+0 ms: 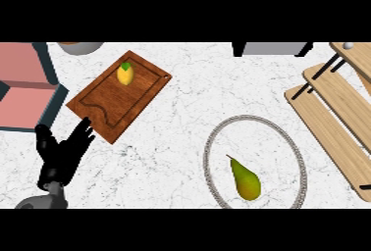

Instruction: Pick the tomato from the placemat and place it in the tiered shelf

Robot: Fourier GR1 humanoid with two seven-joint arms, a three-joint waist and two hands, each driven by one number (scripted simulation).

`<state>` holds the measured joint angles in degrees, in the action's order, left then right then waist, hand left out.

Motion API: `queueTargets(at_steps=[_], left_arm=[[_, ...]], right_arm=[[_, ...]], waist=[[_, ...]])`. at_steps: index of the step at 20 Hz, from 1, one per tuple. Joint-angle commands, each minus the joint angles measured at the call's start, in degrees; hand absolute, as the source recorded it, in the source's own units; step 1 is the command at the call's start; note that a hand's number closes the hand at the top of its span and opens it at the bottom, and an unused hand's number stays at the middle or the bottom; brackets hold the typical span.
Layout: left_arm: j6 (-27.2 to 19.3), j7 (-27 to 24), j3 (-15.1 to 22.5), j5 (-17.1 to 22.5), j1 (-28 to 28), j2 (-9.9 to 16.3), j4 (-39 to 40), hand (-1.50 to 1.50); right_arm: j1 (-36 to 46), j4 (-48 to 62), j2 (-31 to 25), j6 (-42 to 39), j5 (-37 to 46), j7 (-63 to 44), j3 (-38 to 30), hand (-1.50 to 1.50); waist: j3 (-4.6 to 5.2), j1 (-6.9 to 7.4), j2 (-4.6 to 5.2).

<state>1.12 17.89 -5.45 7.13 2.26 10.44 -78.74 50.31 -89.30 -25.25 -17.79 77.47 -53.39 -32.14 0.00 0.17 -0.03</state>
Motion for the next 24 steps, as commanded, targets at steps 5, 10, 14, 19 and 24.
queueTargets(at_steps=[5, 10, 14, 19, 24], left_arm=[[0.7, -0.3, -0.5, 0.1, 0.8, 0.2, 1.4, 0.00], [1.0, -1.6, 0.2, -0.4, -2.7, -0.2, -1.4, 0.00], [0.3, -1.0, -0.9, -0.3, 1.4, -0.1, 2.5, 0.00], [-0.3, -0.2, 0.8, -1.5, -2.0, -0.9, -1.9, 0.00], [-0.1, 0.4, -0.4, -0.7, -2.0, -0.3, -2.8, 0.00]], right_arm=[[0.4, -5.3, 1.4, 11.0, -2.5, -3.9, -3.6, -1.50], [2.9, -4.8, 2.3, 19.4, -4.8, -4.3, -5.4, -1.50], [2.9, -7.5, 3.1, 25.8, -8.8, -2.6, -8.3, -1.50], [0.4, -16.0, 0.9, 25.6, -3.5, -6.9, -7.9, -1.50], [1.3, -20.1, -5.7, 21.4, 1.8, -10.1, -10.2, -1.50]], waist=[[0.01, -0.21, -0.01], [0.00, 0.51, 0.02], [-0.01, -0.15, 0.07], [0.00, -0.23, -0.18], [0.03, -0.33, -0.23]])
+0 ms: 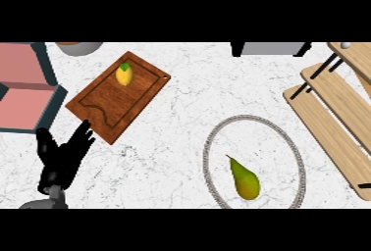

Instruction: Pick the tomato from the placemat and place it in the tiered shelf

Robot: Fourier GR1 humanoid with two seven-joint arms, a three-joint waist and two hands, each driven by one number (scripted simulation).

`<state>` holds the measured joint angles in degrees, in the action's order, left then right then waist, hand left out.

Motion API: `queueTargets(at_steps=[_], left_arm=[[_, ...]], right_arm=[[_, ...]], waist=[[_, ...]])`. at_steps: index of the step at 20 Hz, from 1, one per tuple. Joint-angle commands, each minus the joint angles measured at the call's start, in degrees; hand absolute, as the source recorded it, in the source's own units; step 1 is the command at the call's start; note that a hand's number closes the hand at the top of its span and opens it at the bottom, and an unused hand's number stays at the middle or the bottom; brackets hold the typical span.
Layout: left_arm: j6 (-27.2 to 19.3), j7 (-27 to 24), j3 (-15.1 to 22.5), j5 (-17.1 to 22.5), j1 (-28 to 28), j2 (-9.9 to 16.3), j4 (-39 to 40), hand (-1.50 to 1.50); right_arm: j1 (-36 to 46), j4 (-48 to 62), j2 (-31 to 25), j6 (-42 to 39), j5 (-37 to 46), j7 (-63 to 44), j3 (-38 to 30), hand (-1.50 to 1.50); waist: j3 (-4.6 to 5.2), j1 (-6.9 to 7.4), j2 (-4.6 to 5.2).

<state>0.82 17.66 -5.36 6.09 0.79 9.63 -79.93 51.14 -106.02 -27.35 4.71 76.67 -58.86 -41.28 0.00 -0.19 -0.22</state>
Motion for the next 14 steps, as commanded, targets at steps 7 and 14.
queueTargets(at_steps=[7, 14], left_arm=[[0.2, 1.3, -1.3, 0.4, 1.1, 0.9, 0.4, 0.00], [-1.3, -2.4, -1.0, -0.5, 0.3, -1.7, 3.6, 0.00]], right_arm=[[-4.3, -23.0, -3.1, -11.1, -2.7, -6.8, -9.7, -1.50], [-5.1, -32.6, -8.5, -27.5, -16.8, -7.1, -20.6, -1.50]], waist=[[0.02, -0.99, -0.29], [0.04, -1.83, -0.49]])
